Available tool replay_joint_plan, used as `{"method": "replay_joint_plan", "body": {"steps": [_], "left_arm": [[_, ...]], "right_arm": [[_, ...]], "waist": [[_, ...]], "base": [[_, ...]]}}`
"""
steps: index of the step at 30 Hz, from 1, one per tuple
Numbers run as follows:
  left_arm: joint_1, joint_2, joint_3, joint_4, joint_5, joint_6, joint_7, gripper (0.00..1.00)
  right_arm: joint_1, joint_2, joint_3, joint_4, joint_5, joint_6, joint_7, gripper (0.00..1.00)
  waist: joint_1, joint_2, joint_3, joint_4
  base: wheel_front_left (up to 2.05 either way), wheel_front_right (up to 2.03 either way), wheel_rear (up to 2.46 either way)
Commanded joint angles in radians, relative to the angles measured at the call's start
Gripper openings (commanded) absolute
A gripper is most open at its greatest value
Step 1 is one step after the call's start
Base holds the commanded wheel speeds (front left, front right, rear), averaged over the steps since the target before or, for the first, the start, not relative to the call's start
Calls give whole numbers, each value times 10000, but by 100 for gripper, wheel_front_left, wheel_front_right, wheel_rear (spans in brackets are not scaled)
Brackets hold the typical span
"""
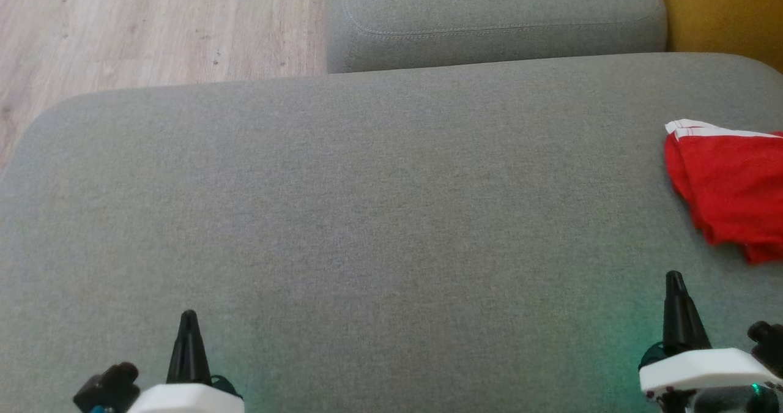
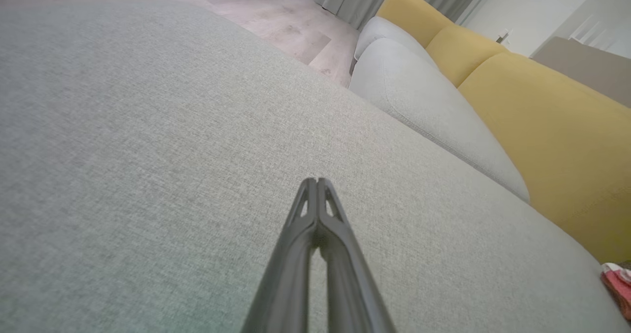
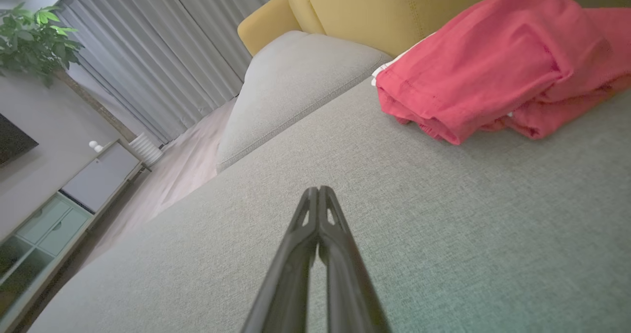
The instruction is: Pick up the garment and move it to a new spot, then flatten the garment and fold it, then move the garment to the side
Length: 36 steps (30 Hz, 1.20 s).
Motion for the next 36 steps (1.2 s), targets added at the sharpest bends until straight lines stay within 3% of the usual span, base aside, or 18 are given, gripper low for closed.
{"method": "replay_joint_plan", "body": {"steps": [1,36], "left_arm": [[-527,7,266,-342,-261,-54,33,0],[-1019,4,885,-504,-4295,-409,1034,0]], "right_arm": [[-511,-69,-1,-298,306,29,36,0],[-1111,-90,-130,-216,4643,47,1018,0]], "waist": [[0,0,-2,-3],[0,0,-56,-103]], "base": [[0,0,0],[0,0,0]]}}
